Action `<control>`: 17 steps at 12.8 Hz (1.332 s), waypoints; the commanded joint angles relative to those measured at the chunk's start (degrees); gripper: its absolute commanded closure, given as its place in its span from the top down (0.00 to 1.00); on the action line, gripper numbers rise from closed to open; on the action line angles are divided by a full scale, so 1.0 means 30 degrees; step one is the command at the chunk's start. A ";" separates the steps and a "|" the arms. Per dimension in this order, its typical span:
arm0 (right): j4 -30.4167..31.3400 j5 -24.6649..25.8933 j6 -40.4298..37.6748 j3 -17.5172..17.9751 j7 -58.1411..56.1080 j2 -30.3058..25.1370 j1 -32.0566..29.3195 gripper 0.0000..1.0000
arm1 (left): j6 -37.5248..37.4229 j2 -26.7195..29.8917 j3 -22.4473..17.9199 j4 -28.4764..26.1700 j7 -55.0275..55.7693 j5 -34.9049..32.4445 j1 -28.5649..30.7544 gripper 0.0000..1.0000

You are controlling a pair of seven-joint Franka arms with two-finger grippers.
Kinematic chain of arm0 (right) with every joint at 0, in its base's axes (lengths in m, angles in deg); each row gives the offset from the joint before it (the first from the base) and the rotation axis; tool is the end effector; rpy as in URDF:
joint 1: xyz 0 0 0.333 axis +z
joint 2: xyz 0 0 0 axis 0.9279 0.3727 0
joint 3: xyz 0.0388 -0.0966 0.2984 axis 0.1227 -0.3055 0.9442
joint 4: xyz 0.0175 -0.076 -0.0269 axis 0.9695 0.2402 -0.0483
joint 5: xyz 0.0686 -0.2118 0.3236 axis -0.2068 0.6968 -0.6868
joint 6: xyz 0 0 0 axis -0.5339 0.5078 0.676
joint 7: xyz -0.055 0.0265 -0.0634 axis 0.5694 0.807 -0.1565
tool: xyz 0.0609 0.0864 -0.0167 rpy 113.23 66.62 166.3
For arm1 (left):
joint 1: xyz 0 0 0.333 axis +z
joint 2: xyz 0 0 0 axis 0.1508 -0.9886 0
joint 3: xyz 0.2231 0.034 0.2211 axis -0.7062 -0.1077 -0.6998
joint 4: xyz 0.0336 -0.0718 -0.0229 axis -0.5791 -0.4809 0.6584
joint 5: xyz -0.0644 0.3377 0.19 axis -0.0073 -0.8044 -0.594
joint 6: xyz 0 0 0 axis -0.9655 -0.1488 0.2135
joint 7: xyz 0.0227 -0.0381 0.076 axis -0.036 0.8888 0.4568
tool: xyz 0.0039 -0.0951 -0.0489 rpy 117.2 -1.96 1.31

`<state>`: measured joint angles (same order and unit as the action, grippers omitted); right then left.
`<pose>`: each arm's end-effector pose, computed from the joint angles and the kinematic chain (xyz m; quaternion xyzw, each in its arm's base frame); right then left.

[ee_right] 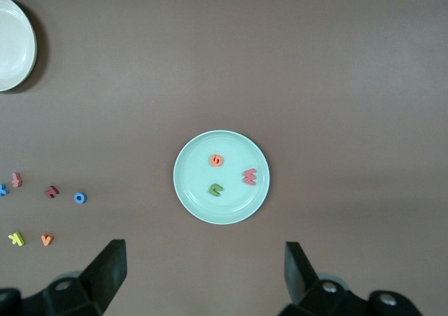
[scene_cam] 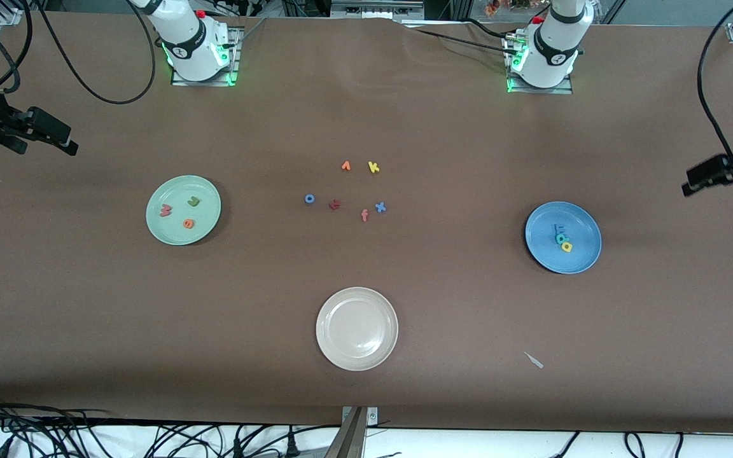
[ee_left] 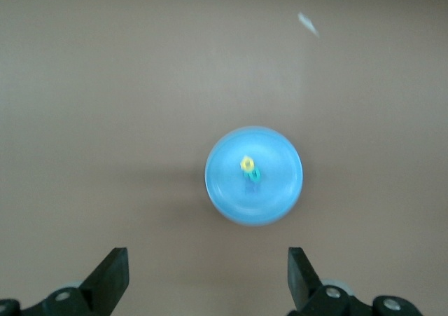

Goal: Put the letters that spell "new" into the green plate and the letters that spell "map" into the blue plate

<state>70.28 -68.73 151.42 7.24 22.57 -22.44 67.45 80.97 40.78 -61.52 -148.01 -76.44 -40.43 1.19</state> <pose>0.5426 -0.0109 0.5984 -0.9989 0.0283 -0.0032 0.0361 0.5777 0.0466 0.5901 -0.9996 -0.0145 0.0242 0.0023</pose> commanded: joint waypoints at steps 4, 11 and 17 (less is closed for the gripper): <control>-0.2288 0.0192 -0.1734 0.0339 -0.0229 0.1456 -0.0336 1.00 | -0.0763 0.0285 -0.0328 -0.0967 0.0405 0.0619 -0.0565 1.00; -0.1081 0.0192 -0.0822 0.0281 -0.0317 0.0924 -0.0307 1.00 | -0.0795 0.0051 -0.0270 -0.1025 0.0404 0.0618 -0.0710 1.00; -0.0964 0.0868 0.0058 0.0369 -0.0375 0.0954 -0.0307 1.00 | -0.0853 -0.0096 -0.0270 -0.1025 0.0404 0.0618 -0.0740 1.00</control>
<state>66.31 -66.23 151.22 7.46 22.54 -18.85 67.44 79.14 40.32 -61.85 -151.18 -75.02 -40.40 -0.56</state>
